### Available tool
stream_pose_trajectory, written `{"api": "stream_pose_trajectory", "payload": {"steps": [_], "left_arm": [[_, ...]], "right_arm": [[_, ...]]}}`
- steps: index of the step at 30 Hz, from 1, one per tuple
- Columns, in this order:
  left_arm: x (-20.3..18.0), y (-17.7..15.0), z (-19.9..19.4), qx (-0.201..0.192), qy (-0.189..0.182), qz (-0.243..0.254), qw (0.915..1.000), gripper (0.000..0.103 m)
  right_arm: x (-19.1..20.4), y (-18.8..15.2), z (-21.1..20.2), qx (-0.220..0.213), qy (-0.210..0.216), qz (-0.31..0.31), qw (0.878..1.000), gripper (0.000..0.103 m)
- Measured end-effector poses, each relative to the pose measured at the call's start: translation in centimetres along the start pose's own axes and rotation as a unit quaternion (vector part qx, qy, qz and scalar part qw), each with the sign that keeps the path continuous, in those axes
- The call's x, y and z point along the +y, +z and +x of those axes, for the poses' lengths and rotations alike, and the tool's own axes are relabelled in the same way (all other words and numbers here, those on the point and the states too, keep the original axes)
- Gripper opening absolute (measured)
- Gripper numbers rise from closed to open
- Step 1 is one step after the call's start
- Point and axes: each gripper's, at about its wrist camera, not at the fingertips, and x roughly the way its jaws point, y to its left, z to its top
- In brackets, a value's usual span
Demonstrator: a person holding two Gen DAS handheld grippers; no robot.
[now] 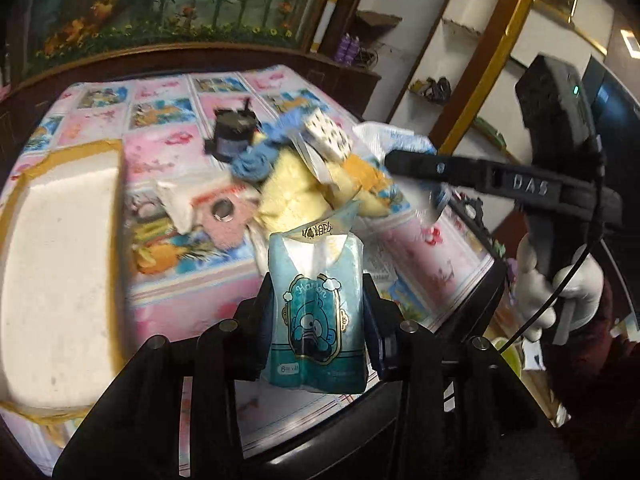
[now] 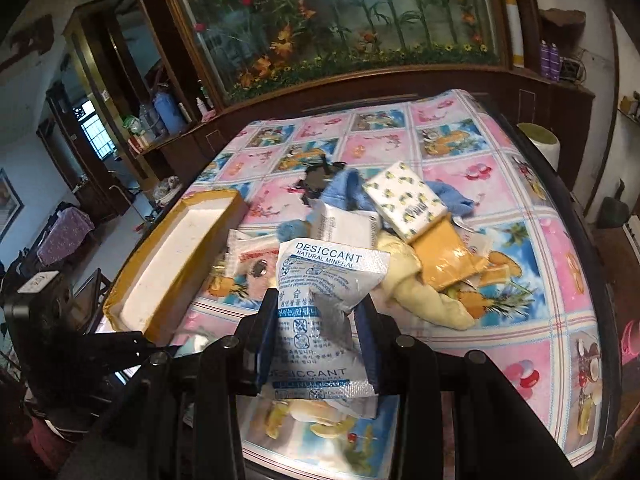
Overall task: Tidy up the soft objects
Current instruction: 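Grasp the teal tissue pack with the left tool while the right tool grasps a desiccant packet, then place both packs in the white tray and open both tools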
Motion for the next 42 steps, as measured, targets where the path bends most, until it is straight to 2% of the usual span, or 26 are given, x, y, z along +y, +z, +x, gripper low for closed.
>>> {"api": "stream_pose_trajectory", "payload": {"steps": [3, 6, 8, 11, 14, 17, 21, 24, 26, 28, 30, 35, 39, 41, 42], "left_arm": [[3.6, 2.5, -4.2, -0.037, 0.031, -0.043, 0.9979, 0.039], [8.2, 5.3, -5.9, -0.06, 0.088, -0.082, 0.9909, 0.039], [11.5, 6.7, -5.6, -0.065, 0.104, -0.109, 0.9864, 0.04], [16.5, 7.0, -3.4, -0.055, 0.114, -0.157, 0.9794, 0.04], [20.3, 6.4, -0.9, -0.041, 0.127, -0.192, 0.9722, 0.04], [23.3, 6.0, 0.8, -0.029, 0.123, -0.22, 0.9673, 0.04], [25.9, 5.8, 2.1, -0.022, 0.121, -0.25, 0.9604, 0.047], [27.4, 5.4, 2.5, -0.021, 0.093, -0.285, 0.9537, 0.05], [28.1, 5.2, 2.7, -0.02, 0.078, -0.304, 0.9494, 0.056], [28.3, 4.9, 2.4, -0.024, 0.066, -0.313, 0.9472, 0.057], [28.3, 4.9, 1.9, -0.029, 0.064, -0.317, 0.946, 0.057], [26.5, 5.4, -0.7, -0.045, 0.086, -0.312, 0.9452, 0.057], [22.7, 6.3, -3.1, -0.075, 0.083, -0.287, 0.9513, 0.058], [20.4, 6.5, -3.6, -0.081, 0.074, -0.271, 0.9563, 0.061], [19.1, 6.6, -3.7, -0.082, 0.069, -0.262, 0.9592, 0.062]], "right_arm": [[3.1, 2.2, 1.3, 0.009, 0.052, -0.015, 0.998, 0.037], [6.3, 4.9, 3.5, 0.022, 0.105, -0.025, 0.994, 0.037], [8.3, 6.4, 5.7, 0.027, 0.126, -0.028, 0.991, 0.037], [10.6, 7.9, 10.1, 0.05, 0.146, -0.024, 0.988, 0.037], [12.6, 8.5, 14.7, 0.074, 0.132, -0.037, 0.988, 0.037], [13.8, 8.6, 18.5, 0.093, 0.111, -0.049, 0.988, 0.037], [14.4, 8.8, 22.3, 0.11, 0.08, -0.062, 0.989, 0.037], [14.7, 8.8, 24.3, 0.112, 0.056, -0.071, 0.99, 0.04], [14.4, 8.9, 25.4, 0.12, 0.05, -0.061, 0.99, 0.044], [13.8, 8.9, 25.8, 0.125, 0.061, -0.042, 0.989, 0.051], [13.2, 9.0, 25.6, 0.125, 0.063, -0.03, 0.99, 0.051], [11.2, 9.4, 21.1, 0.092, 0.075, -0.015, 0.993, 0.051], [8.6, 9.6, 15.4, 0.047, 0.071, -0.01, 0.996, 0.053], [6.5, 9.2, 12.4, 0.025, 0.056, -0.005, 0.998, 0.062], [5.4, 8.8, 11.1, 0.016, 0.045, -0.001, 0.999, 0.064]]}}
